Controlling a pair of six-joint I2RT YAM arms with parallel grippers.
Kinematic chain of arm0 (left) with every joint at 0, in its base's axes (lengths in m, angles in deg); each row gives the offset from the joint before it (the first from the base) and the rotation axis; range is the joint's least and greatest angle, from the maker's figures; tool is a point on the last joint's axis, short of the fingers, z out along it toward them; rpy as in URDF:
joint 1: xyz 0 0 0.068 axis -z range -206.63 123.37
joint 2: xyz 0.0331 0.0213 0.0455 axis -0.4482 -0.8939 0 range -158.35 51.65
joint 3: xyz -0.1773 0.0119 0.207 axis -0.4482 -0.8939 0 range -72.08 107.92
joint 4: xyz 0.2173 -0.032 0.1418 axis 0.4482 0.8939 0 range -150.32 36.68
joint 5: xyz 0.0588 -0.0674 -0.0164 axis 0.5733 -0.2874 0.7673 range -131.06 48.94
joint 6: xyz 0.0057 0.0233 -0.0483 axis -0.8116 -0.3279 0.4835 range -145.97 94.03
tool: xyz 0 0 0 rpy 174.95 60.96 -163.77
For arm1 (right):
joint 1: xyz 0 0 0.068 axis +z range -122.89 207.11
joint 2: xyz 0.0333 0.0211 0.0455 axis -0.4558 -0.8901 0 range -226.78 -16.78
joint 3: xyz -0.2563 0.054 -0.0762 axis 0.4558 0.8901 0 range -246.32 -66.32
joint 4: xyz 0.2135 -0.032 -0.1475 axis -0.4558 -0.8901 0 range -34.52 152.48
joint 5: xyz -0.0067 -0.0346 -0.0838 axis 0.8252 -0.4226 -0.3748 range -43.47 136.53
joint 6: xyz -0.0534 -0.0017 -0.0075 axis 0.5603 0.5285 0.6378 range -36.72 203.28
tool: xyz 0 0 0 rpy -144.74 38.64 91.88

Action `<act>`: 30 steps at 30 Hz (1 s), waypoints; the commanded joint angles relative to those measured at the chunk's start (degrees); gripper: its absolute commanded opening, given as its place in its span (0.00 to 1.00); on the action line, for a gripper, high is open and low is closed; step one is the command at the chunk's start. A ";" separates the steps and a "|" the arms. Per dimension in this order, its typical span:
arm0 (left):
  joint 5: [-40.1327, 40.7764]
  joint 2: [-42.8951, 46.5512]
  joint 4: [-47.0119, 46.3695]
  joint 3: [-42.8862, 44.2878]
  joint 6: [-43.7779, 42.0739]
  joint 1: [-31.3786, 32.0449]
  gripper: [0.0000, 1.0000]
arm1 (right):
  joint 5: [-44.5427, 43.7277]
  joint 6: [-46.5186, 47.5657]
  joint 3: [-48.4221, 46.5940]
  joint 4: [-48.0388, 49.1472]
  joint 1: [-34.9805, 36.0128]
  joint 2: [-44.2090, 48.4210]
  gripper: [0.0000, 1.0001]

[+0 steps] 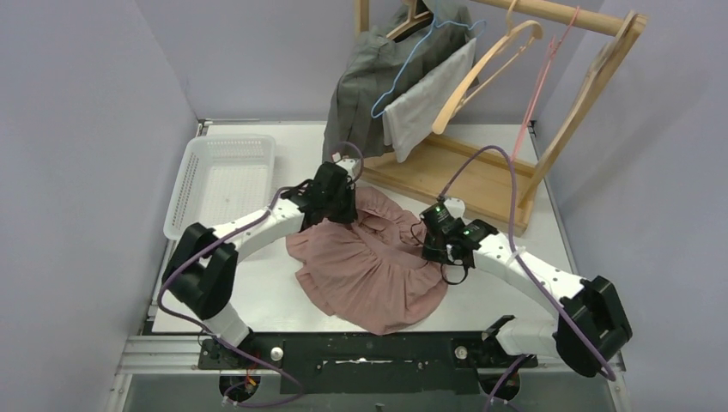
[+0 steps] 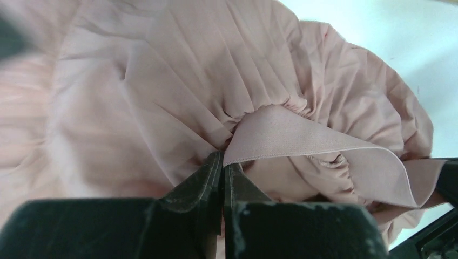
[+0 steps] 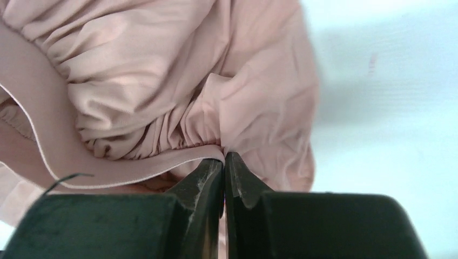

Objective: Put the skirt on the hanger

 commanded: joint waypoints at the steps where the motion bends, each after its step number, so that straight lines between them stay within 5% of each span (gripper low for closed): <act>1: 9.04 11.58 8.69 6.84 1.60 -0.24 0.00 | -10.26 -0.03 -9.52 -10.50 -0.22 7.21 0.02; 6: 16.47 19.69 19.56 16.21 5.47 -0.87 0.00 | -13.34 3.33 -22.54 -18.87 -0.70 10.28 0.00; 15: 17.05 24.36 30.39 29.40 9.27 -0.78 0.00 | -10.62 7.79 -42.81 -25.77 -1.44 4.70 0.00; 23: 11.63 28.03 26.16 5.57 13.86 -3.87 0.00 | -6.96 5.11 -23.27 -15.08 -2.90 5.55 0.02; 30: 1.22 26.18 12.18 -10.06 17.15 -7.65 0.00 | -3.49 5.81 -15.64 -7.06 -3.21 4.44 0.41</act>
